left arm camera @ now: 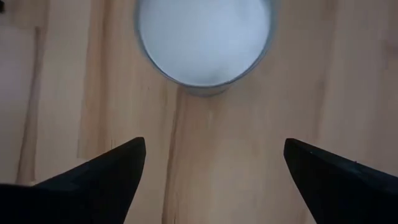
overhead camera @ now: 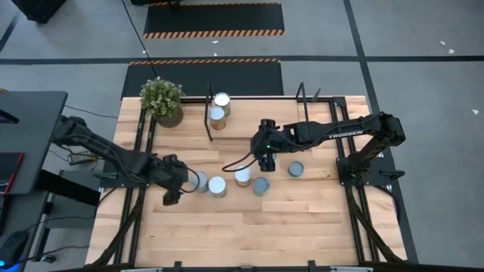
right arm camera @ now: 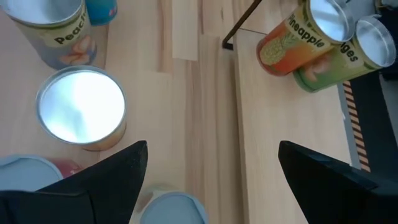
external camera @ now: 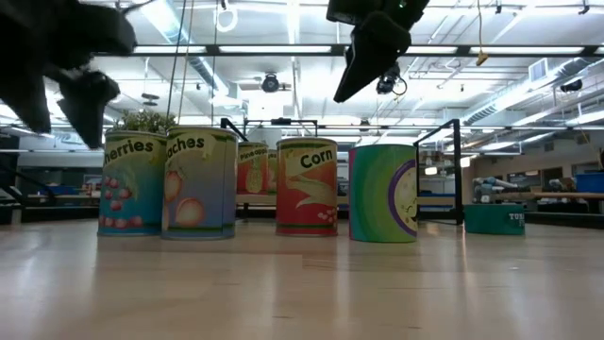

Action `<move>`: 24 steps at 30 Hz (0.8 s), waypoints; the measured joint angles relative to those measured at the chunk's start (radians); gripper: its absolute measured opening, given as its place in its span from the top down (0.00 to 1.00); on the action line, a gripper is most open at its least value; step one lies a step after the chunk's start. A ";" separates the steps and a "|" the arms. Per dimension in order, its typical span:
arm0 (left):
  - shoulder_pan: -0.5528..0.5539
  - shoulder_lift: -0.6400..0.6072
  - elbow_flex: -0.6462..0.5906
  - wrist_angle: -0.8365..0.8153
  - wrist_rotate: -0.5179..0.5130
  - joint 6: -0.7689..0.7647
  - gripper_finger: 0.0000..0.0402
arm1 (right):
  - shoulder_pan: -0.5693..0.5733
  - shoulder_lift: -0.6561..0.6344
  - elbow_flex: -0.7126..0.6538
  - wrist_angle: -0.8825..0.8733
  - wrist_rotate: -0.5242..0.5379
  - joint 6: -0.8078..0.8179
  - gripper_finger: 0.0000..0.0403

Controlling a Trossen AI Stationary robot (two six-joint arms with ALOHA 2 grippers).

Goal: Pick and place cans onto a shelf
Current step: Put the canned cherries on the shelf

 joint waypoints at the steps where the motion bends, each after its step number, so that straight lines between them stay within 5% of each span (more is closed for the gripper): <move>1: 0.002 0.028 0.000 0.002 0.000 0.010 0.03 | 0.000 0.000 0.000 0.004 -0.008 0.000 0.08; 10: 0.083 0.213 -0.001 0.175 0.000 0.168 0.03 | 0.000 0.000 0.000 0.008 -0.014 -0.014 0.08; 24: 0.111 0.223 -0.001 0.268 -0.003 0.208 0.08 | 0.000 0.000 0.000 0.031 -0.014 -0.014 0.08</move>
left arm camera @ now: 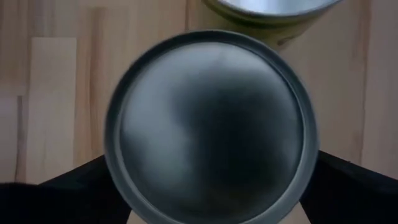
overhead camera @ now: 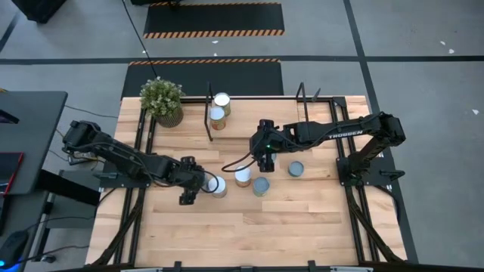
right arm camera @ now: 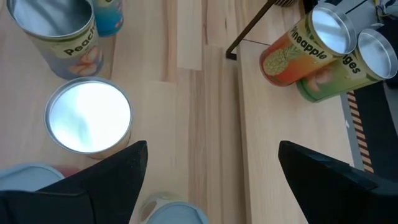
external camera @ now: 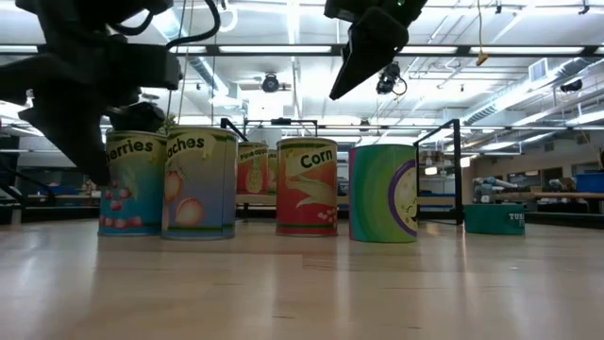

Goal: Pick and place cans onto a shelf
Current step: Put the canned cherries on the shelf

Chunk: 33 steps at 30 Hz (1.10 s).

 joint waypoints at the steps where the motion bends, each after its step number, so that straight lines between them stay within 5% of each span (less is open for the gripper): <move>1: 0.000 0.000 0.000 0.000 -0.002 0.000 0.10 | 0.000 0.000 0.000 0.001 0.000 0.000 0.08; 9: 0.038 -0.004 0.000 -0.002 -0.054 0.025 0.26 | 0.000 0.000 0.000 0.006 0.000 -0.005 0.08; 21: 0.248 -0.006 -0.001 0.096 -0.050 0.226 0.27 | -0.064 0.000 0.000 0.018 -0.087 -0.082 0.08; 33: 0.323 0.023 0.111 0.218 -0.049 0.300 0.27 | -0.205 -0.002 -0.249 0.469 -0.291 -0.130 0.08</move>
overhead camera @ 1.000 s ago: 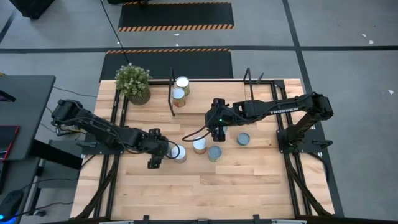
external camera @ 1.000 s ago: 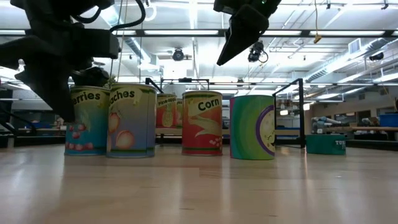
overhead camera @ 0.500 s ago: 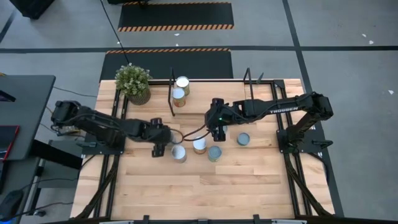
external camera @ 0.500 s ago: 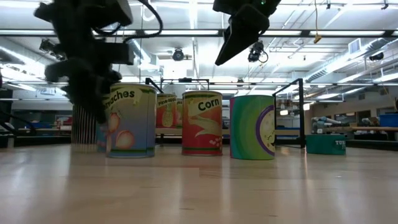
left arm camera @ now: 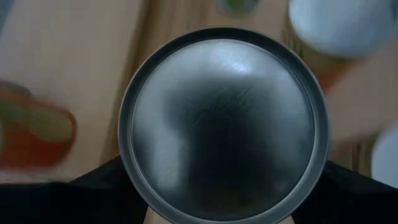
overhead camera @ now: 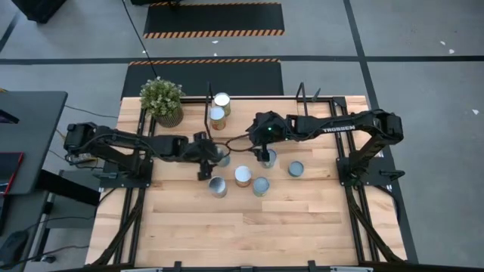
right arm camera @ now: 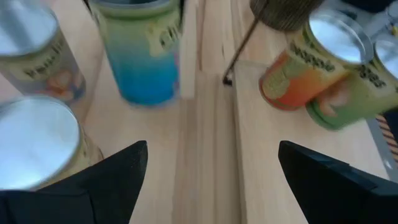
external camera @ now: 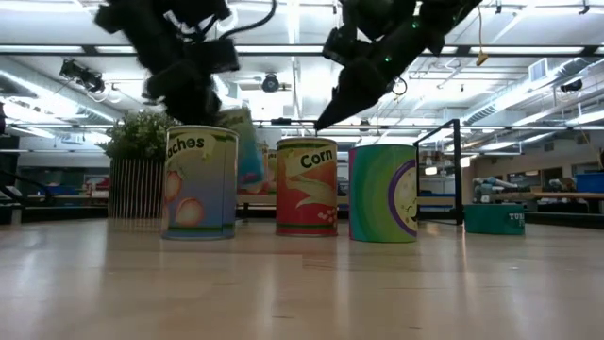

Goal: Pick and place cans onto a shelf
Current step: Put the canned cherries on the shelf

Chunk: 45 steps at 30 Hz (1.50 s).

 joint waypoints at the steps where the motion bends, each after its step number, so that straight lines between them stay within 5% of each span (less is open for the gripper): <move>1: 0.008 0.010 0.019 0.000 0.001 0.007 0.27 | -0.002 -0.001 -0.008 0.021 -0.013 0.000 0.08; 15: 0.087 0.261 0.351 -0.084 -0.036 0.173 0.27 | -0.040 -0.080 -0.017 -0.015 -0.053 -0.019 0.08; 36: 0.094 0.255 0.372 0.050 -0.076 0.203 0.27 | -0.023 -0.072 -0.017 0.114 -0.056 -0.014 0.08; 45: 0.094 0.255 0.372 0.050 -0.074 0.205 0.27 | -0.023 -0.072 -0.017 0.109 -0.066 -0.023 0.19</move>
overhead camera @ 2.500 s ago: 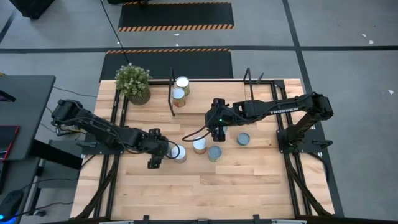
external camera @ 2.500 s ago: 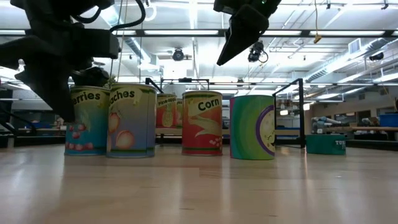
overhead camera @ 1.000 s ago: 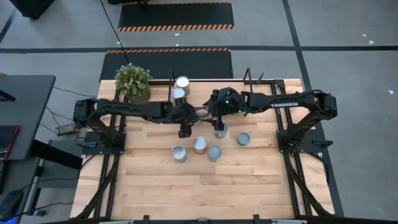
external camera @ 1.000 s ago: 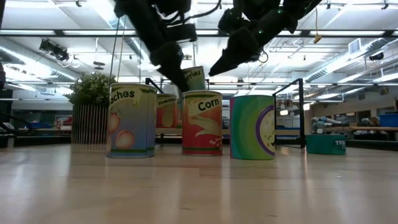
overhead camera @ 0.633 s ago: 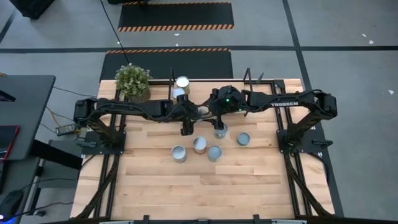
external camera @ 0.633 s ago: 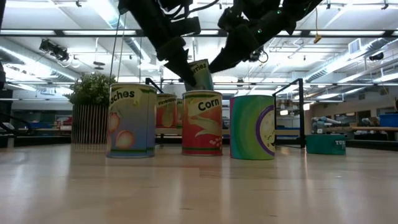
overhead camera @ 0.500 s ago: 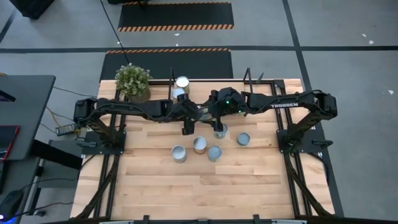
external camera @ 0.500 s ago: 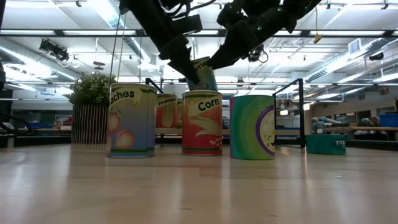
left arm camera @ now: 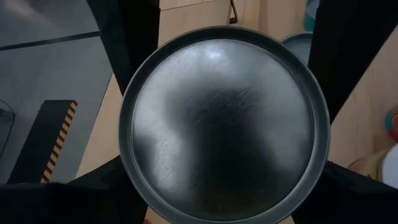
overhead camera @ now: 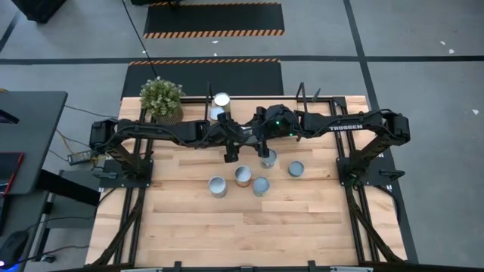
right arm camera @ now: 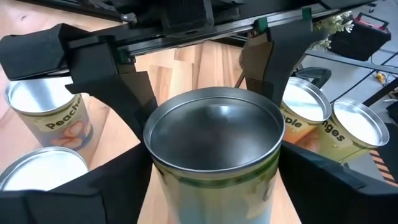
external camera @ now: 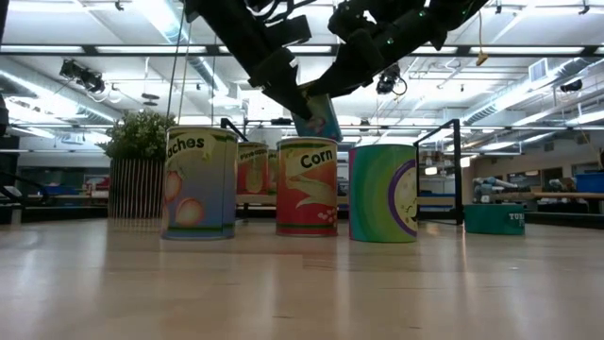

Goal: Pick and place cans onto a shelf
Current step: Put the canned cherries on the shelf

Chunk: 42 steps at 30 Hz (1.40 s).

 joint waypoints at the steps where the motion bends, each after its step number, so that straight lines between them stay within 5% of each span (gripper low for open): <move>1: 0.000 0.000 0.000 0.000 0.000 0.000 0.27 | 0.000 0.000 0.000 0.000 0.000 -0.002 0.20; 10: 0.004 0.000 0.000 0.001 0.037 0.001 0.21 | 0.000 0.000 0.000 -0.004 -0.001 0.005 0.20; 18: 0.008 -0.002 0.000 -0.001 0.065 0.019 0.02 | -0.013 0.000 0.000 -0.002 -0.006 -0.010 0.20; 25: 0.006 -0.098 0.000 -0.123 -0.071 0.012 0.03 | -0.050 -0.014 0.000 -0.005 0.001 -0.018 0.20; 32: 0.005 -0.222 -0.010 -0.230 -0.060 -0.110 0.04 | -0.110 -0.010 0.000 -0.001 -0.058 -0.031 0.20; 42: -0.042 -0.330 -0.287 -0.035 -0.030 -0.166 0.04 | -0.199 0.077 0.003 0.159 -0.211 -0.003 0.20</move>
